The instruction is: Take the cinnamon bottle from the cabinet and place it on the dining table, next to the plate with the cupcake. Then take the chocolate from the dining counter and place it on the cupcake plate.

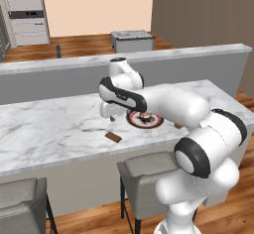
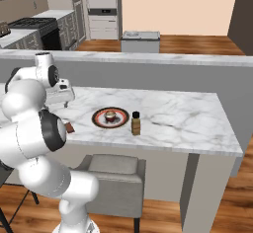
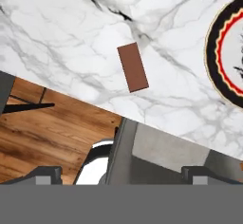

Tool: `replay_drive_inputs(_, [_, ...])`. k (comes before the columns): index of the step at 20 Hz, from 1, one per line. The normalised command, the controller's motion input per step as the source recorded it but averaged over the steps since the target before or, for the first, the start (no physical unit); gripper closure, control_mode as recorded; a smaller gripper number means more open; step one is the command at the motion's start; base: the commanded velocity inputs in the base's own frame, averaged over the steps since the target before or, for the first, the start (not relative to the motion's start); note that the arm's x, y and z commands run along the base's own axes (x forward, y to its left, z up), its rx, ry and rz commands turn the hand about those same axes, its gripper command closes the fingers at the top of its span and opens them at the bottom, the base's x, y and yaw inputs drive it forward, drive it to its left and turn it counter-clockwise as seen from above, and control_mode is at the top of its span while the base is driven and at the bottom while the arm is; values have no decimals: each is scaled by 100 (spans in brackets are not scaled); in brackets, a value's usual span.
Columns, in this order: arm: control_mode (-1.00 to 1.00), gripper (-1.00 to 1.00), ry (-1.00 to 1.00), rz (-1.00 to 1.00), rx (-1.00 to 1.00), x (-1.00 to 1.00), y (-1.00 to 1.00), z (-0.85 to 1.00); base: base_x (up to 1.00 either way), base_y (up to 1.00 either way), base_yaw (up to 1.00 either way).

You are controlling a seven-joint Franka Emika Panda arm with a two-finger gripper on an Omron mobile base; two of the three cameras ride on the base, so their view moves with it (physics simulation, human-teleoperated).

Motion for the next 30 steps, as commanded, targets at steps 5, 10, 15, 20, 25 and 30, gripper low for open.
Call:
replay_drive_inputs(5, [-100,-100,21,0,0,0,2,-87,0,0,0])
replay_drive_inputs(10, [-100,-100,3,0,0,22,0,-53,0,0,0])
replay_drive_inputs(15, [-100,-100,0,0,0,42,1,-39,0,0,0])
replay_drive_inputs(20, [-100,-100,-1,0,0,35,0,-37,0,0,0])
replay_drive_inputs(25, [-100,-100,-6,0,0,33,11,-32,0,0,0])
replay_drive_inputs(30, [-100,-100,-6,0,0,25,9,-28,0,0,0])
